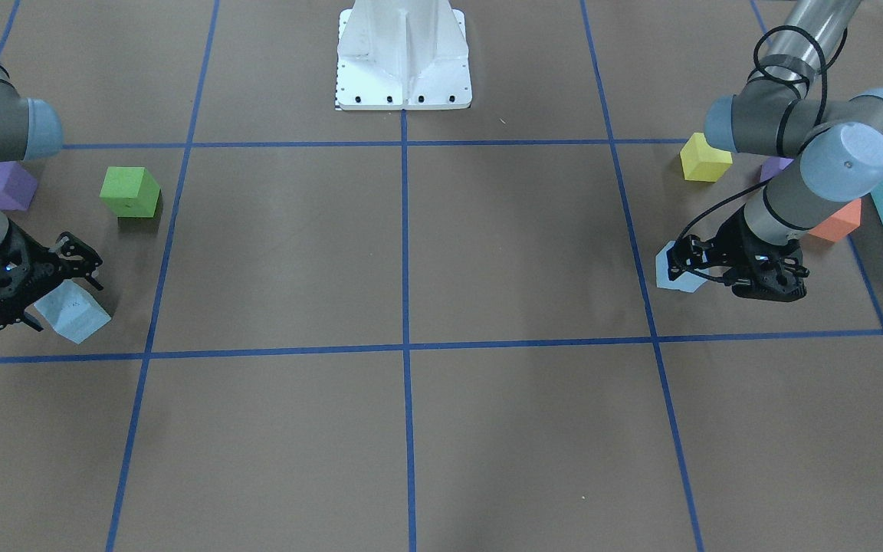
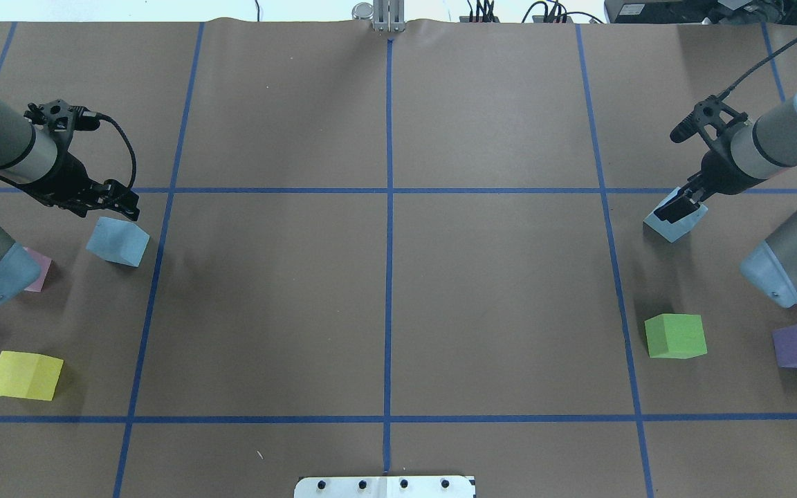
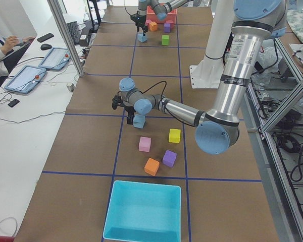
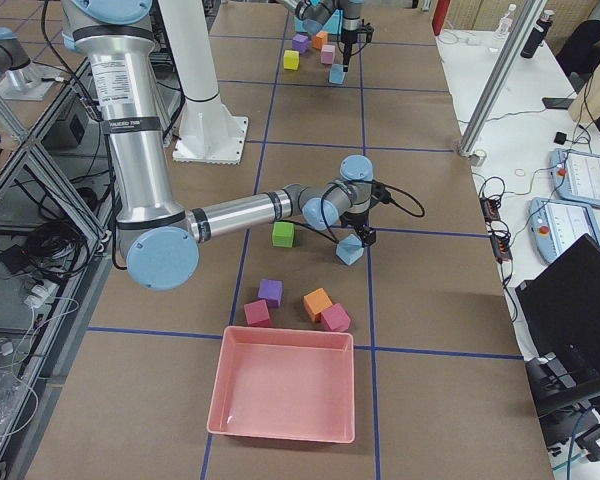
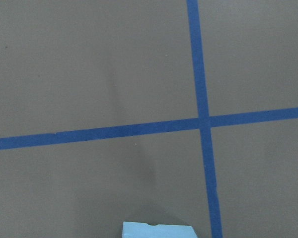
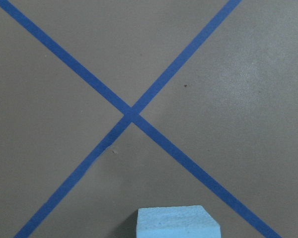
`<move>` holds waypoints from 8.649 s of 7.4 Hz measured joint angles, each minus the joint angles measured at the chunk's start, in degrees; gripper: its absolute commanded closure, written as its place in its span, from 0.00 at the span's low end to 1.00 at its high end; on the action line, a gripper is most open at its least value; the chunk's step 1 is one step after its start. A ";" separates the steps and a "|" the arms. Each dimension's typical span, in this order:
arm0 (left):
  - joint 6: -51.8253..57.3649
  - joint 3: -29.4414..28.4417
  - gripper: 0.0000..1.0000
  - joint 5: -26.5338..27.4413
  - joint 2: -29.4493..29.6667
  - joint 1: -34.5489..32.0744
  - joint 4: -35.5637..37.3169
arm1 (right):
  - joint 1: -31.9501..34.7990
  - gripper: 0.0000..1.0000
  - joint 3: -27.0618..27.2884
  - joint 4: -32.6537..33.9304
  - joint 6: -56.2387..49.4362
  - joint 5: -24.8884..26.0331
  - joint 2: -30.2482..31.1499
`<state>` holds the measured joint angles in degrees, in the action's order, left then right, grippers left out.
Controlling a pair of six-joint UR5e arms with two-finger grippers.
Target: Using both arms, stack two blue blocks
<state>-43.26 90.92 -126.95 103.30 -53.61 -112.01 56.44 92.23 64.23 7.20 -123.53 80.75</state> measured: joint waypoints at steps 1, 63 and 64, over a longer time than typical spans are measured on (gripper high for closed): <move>-0.91 0.21 0.02 0.08 -0.15 0.43 -0.33 | -0.04 0.01 -0.02 -0.04 0.01 0.03 0.02; -31.71 -3.03 0.01 12.06 35.60 19.48 16.21 | -10.95 0.00 -0.98 18.53 48.87 10.03 -27.42; -30.94 -0.13 0.01 10.12 33.57 17.41 16.91 | -8.84 0.00 1.19 18.65 46.53 9.57 -24.56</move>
<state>-74.20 90.78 -116.83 136.87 -36.21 -95.10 47.59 93.43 82.87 53.73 -113.96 56.19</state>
